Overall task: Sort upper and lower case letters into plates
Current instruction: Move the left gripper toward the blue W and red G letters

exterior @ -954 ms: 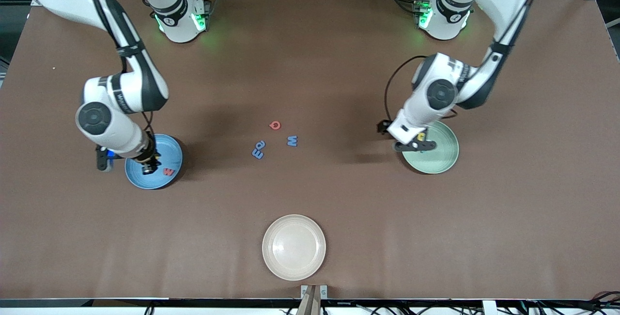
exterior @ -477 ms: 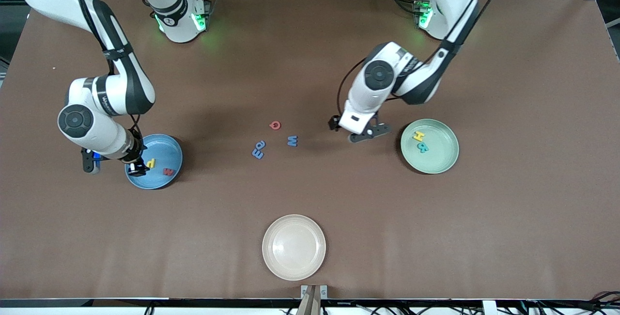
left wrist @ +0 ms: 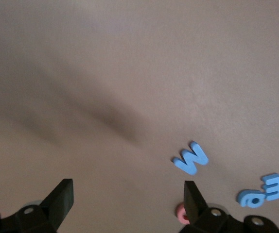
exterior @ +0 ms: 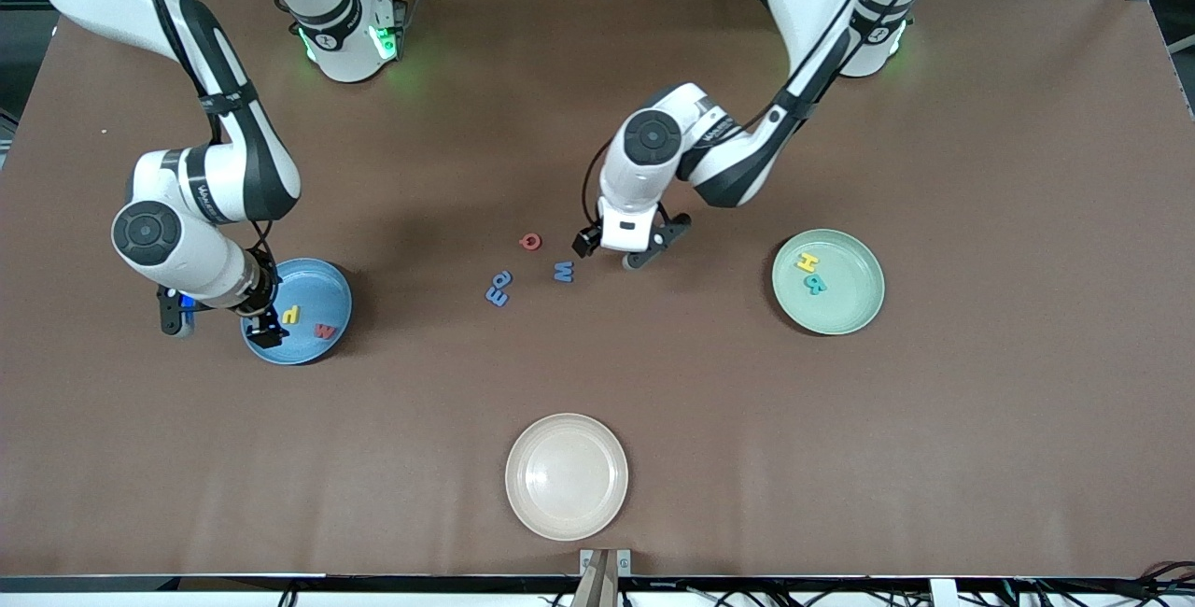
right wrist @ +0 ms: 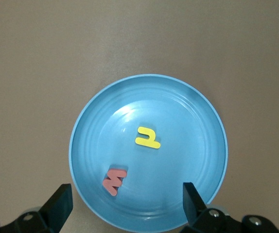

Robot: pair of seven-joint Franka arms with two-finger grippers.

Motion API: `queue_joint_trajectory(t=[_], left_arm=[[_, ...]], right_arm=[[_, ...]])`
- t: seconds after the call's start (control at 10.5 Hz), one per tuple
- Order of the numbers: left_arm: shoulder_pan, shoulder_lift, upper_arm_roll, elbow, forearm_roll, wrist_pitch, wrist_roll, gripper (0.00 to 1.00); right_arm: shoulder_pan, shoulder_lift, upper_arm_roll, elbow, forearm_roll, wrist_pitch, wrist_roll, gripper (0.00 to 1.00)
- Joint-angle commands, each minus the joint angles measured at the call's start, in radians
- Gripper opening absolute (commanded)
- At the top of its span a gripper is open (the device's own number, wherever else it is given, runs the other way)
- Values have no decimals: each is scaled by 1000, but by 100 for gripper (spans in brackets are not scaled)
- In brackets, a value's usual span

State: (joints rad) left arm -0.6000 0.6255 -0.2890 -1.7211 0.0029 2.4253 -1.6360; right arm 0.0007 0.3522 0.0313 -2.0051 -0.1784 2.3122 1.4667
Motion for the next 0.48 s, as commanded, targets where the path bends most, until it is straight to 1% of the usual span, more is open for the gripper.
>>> queue_joint_trajectory(t=[0.0,0.1,0.19,0.29,0.38], left_arm=[[-58,60,11,89,-6,-9,-236,100],[-64,80,10,110,-11,-9,-311,100],[-92,111,10,150,-8,-8,-355,100],[-122,149,11,196,-6,-8,-369,100],[-132,180,11,231,-6,-8,-369,100]], right_arm=[[-1,13,5,75,-4,-92,-58,100],[-1,23,7,100,-3,-108,-66,100],[-1,30,9,107,-1,-109,-66,100],[2,40,10,121,2,-109,-66,100],[21,53,10,130,2,-108,-66,100]])
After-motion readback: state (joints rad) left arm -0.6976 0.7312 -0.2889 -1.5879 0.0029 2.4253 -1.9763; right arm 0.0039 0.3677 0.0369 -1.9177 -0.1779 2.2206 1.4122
